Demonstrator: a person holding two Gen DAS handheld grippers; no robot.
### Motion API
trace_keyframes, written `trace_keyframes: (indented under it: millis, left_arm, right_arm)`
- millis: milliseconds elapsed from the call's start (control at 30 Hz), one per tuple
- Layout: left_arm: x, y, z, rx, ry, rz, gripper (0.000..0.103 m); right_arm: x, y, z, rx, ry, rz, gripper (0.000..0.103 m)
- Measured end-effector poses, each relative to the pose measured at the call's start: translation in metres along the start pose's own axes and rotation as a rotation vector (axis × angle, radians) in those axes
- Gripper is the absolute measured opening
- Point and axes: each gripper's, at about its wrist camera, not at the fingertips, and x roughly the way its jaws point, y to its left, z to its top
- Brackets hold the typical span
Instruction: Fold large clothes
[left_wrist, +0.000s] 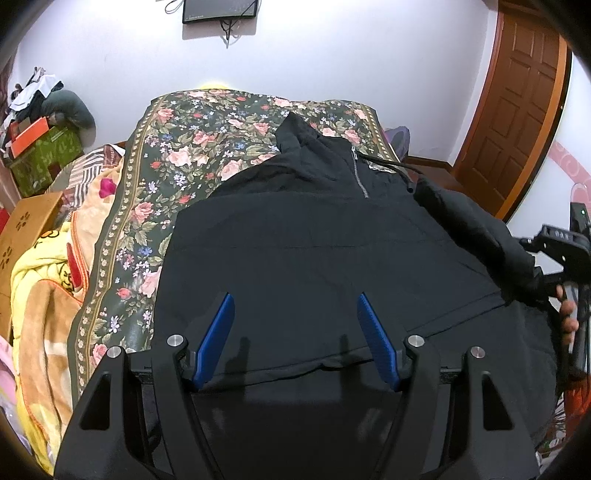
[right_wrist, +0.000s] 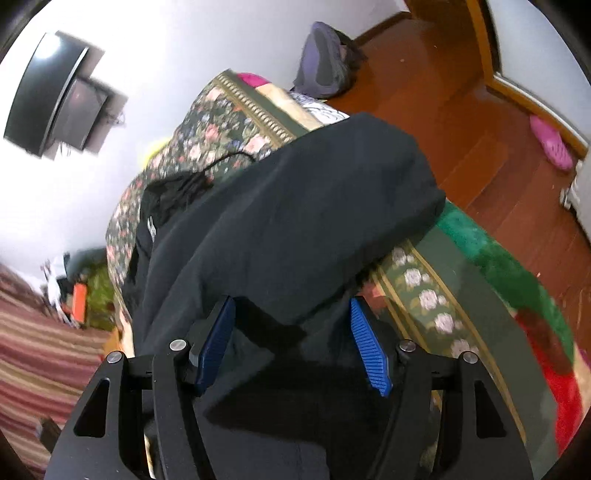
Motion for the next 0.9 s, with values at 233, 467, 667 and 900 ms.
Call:
trace_keyframes:
  millis: [233,467,667,900]
  left_arm:
    - [-0.001,0.005,-0.001,-0.002,-0.001,0.008,0.068]
    - [-0.013,0.011,0.000,0.007,-0.035,0.020,0.068]
    - [-0.029,0.021,0.001,-0.012,-0.068,0.022,0.068]
    - [-0.047,0.038,-0.003,-0.031,-0.090,0.041,0.068]
  right_arm:
    - [-0.008,0.006,0.012,-0.055,-0.064,-0.072,0.018]
    - [-0.045,0.080,0.006,-0.325,-0.183,-0.044,0.009]
    - [-0.063,0.150,-0.020,-0.534,-0.189,0.082,0.008]
    - [-0.027,0.202,-0.087,-0.751,-0.023,0.166,0.008]
